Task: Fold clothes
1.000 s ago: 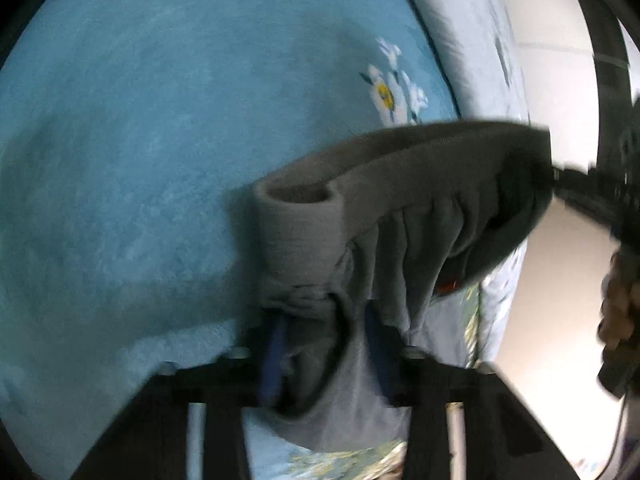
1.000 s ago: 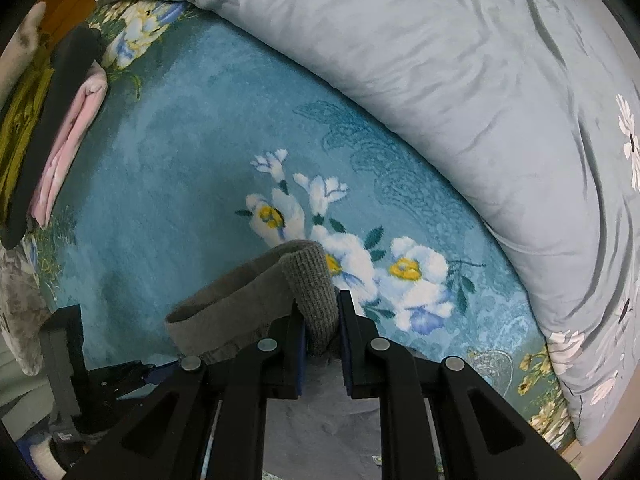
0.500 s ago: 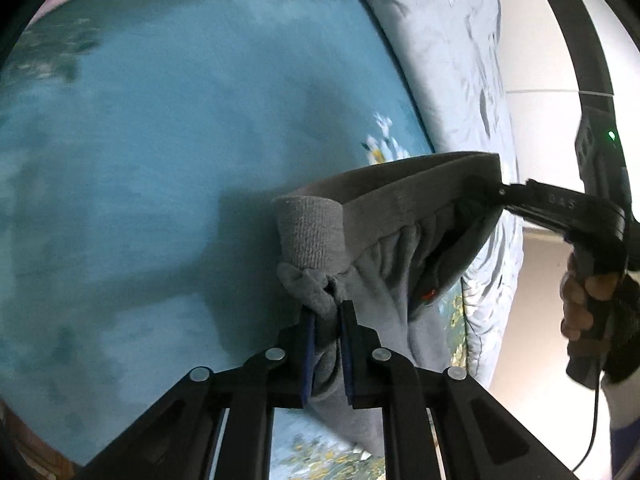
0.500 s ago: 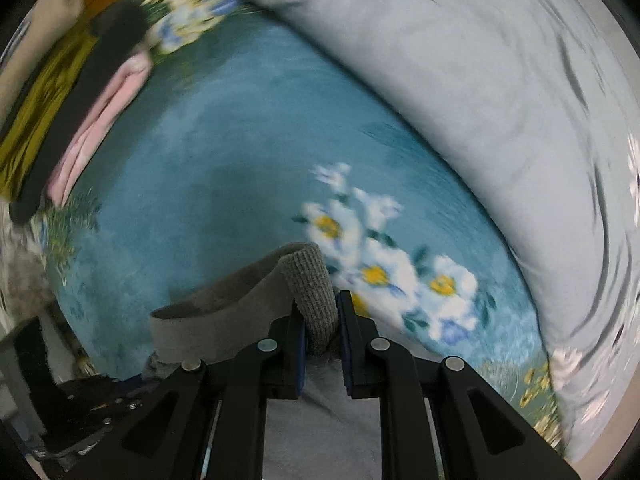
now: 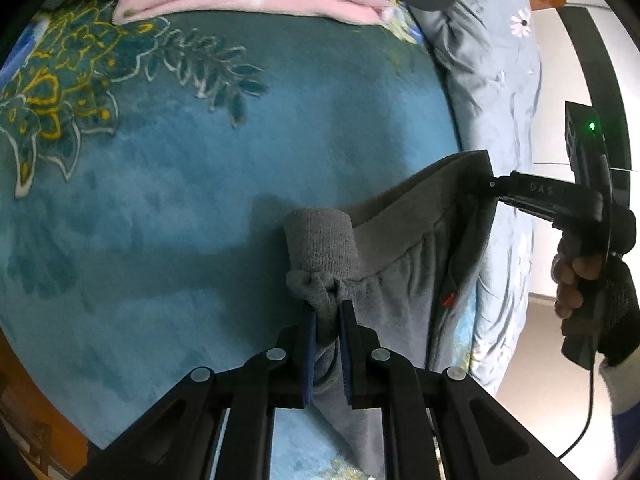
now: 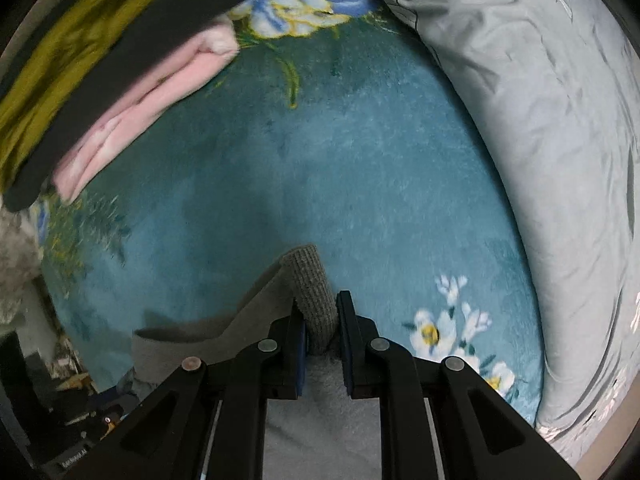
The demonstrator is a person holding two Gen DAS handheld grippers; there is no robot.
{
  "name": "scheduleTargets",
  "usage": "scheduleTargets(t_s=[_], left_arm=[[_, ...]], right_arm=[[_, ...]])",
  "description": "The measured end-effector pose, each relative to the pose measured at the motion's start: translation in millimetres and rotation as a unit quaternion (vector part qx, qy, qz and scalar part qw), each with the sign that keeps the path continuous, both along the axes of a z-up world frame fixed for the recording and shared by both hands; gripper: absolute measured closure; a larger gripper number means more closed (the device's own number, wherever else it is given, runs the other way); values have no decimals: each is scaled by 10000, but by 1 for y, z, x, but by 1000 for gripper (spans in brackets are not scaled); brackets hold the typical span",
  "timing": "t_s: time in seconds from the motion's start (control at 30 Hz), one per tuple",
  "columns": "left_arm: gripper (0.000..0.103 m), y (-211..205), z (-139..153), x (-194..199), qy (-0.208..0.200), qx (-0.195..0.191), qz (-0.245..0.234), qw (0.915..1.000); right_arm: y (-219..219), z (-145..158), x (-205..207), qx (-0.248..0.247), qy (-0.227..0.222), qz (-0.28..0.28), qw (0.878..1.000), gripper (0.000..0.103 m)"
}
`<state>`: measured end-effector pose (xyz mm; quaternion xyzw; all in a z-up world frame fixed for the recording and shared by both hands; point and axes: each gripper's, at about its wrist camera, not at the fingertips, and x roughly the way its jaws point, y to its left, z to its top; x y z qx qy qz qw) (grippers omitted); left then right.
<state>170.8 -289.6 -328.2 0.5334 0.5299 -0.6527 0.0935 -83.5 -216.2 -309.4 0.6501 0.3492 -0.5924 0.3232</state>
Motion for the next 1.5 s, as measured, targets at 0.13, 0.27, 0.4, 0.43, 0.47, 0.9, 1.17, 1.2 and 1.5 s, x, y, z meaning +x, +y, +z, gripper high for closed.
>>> scheduleTargets(t_s=[0.13, 0.27, 0.4, 0.43, 0.47, 0.9, 1.17, 1.2, 1.5], left_arm=[[91, -5, -15, 2, -46, 160, 16, 9999], [91, -3, -17, 2, -13, 191, -81, 9998], [89, -2, -19, -3, 33, 297, -152, 9994], [89, -1, -19, -4, 37, 302, -195, 9993], [89, -2, -17, -5, 46, 283, -215, 9994], [38, -16, 36, -13, 263, -78, -474, 9985], [20, 3, 87, -31, 548, -326, -1106, 9918], [18, 10, 93, -36, 592, -375, -1255, 9896], [0, 86, 151, -78, 1062, -911, -2673, 9534]], right_arm=[[-3, -26, -6, 243, 6, -186, 9995, 89], [0, -47, -12, 394, -53, -376, 9985, 89], [-1, -55, -13, 485, -99, -400, 9980, 88], [-2, -57, -12, 506, -103, -387, 9979, 87], [-2, -57, -12, 527, -106, -371, 9979, 86], [28, -9, -8, 448, 108, -514, 9976, 37], [105, 52, -9, 89, 355, -1457, 9887, 14], [118, 62, -10, 24, 384, -1594, 9865, 13], [264, 124, 53, -602, 768, -3189, 9427, 12]])
